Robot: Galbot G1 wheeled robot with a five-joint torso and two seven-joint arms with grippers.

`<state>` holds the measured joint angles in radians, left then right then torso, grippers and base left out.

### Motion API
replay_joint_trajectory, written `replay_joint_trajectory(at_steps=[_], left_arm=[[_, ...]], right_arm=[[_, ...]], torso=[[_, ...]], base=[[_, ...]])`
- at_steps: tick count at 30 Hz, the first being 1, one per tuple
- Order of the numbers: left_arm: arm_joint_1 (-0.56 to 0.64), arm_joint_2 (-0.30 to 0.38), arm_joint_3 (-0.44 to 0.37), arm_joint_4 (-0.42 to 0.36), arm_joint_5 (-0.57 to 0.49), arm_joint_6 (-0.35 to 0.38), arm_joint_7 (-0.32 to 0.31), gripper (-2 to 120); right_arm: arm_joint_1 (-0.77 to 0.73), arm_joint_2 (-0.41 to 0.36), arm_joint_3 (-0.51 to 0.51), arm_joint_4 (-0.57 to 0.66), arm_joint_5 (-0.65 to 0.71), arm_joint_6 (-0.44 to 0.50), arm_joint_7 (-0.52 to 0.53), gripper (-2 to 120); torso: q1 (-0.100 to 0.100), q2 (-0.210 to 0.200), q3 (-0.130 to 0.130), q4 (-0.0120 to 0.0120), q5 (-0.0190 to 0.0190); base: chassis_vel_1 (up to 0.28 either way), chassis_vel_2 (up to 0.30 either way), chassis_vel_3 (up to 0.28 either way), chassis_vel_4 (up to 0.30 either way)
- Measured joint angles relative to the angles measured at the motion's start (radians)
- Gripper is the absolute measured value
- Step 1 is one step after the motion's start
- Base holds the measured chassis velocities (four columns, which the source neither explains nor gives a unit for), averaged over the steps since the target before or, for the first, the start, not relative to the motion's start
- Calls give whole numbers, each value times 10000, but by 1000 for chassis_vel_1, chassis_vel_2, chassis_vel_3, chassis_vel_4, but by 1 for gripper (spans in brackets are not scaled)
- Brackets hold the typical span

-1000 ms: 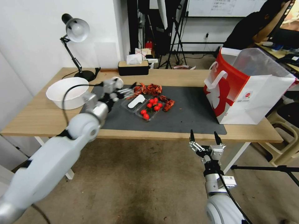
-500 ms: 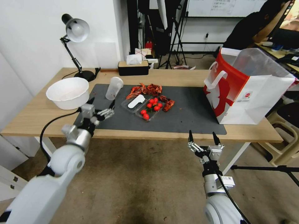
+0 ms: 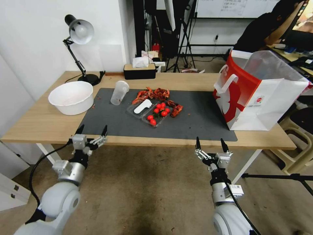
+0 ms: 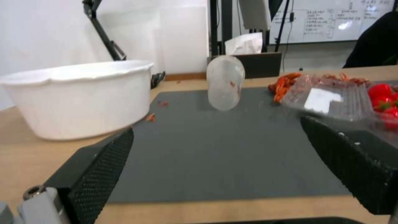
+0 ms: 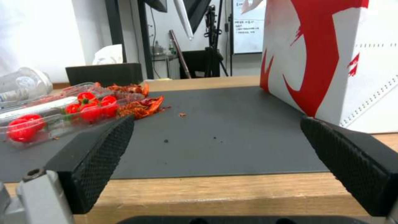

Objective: Pick up the trash from the table and place it into the takeout bag.

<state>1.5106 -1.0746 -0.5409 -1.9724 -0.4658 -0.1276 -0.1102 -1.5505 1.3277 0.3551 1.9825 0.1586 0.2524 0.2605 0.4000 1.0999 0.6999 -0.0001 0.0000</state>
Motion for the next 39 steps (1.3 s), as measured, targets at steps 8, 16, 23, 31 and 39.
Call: replay_joint_trajectory(at_steps=[8, 16, 23, 31, 39], left_arm=[[384, -161, -81, 83, 192, -280, 2, 100], [367, -167, -98, 93, 204, -301, 2, 100], [-201, -67, 200, 99, 180, -70, -46, 100], [-1583, 247, 961, 283, -225, 570, -237, 100], [-2660, 593, 1497, 806, -767, 921, -244, 100]], right_arm=[[-37, 6, -1, -29, 0, 38, 2, 100], [-76, 46, -59, -42, -13, 63, 1, 100], [-131, 31, -61, 24, -29, 75, 0, 100], [-142, 35, -50, 91, -49, 76, 0, 100], [-111, 40, -45, 92, -54, 52, 0, 100]], torso=[[0, 0, 1, 1, 1], [0, 0, 0, 1, 0], [0, 0, 1, 1, 0], [0, 0, 1, 0, 1], [0, 0, 1, 1, 0]], base=[[0, 0, 0, 0], [0, 0, 0, 0], [0, 0, 0, 0], [0, 0, 0, 0], [0, 0, 0, 0]])
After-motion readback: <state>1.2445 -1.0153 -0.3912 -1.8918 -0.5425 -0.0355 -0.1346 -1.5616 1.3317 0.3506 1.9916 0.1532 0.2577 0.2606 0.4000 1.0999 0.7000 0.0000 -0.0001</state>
